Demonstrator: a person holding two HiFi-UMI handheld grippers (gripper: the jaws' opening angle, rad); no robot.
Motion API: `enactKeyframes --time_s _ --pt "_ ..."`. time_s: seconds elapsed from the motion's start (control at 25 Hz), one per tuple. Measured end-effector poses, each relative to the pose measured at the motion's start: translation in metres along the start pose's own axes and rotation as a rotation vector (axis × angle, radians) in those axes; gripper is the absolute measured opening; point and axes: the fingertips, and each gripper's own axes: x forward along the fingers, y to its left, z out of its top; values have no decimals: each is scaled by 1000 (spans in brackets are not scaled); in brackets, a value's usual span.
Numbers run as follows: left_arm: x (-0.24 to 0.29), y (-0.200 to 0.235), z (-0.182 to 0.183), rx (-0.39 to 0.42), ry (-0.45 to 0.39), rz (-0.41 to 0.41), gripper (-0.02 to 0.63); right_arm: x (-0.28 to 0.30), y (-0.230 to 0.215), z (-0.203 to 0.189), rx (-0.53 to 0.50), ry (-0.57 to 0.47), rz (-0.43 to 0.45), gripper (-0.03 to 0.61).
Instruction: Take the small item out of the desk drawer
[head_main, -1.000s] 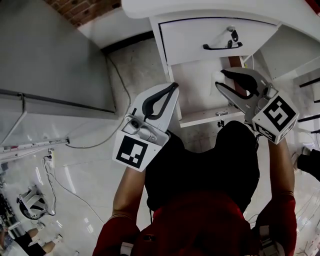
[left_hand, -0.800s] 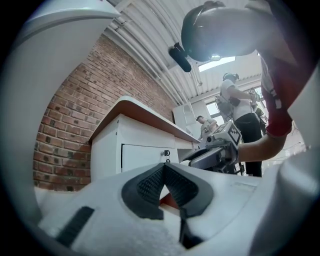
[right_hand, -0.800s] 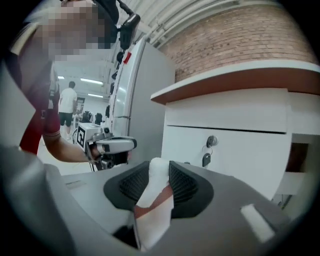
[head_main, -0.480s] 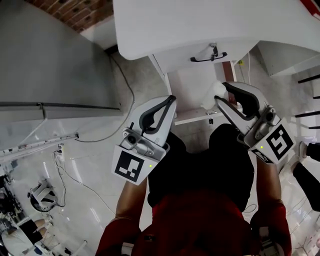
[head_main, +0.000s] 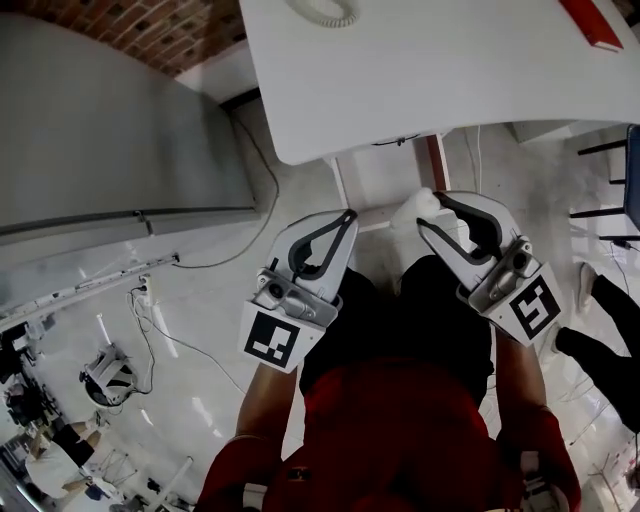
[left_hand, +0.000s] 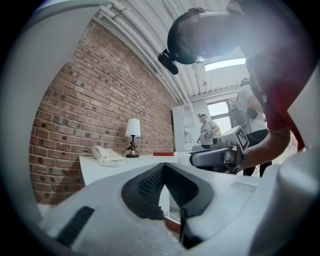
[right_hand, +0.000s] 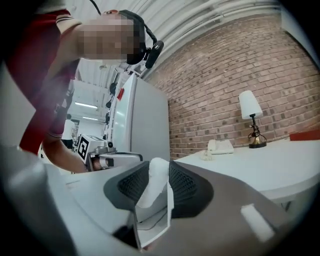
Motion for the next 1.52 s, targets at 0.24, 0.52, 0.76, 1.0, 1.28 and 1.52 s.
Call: enactKeyframes --time_s 0.24,0.52,0.76,1.0,1.28,1.52 --pt "-3 -5 80 -8 4 13 2 -11 11 74 23 -22 -6 137" --pt "-19 -36 191 -53 0 -9 2 -40 43 183 27 -36 -47 137" --pt "-30 -32 237 -80 2 -7 2 -33 55 242 7 -56 -47 137" --pt "-35 -31 258 -45 -21 10 1 -36 62 260 11 -96 -30 137" --pt "-50 -53 276 -35 -39 8 2 -63 77 280 16 -133 -50 137" --pt "-59 -66 275 -27 -44 7 2 -81 89 277 23 -122 -62 137"
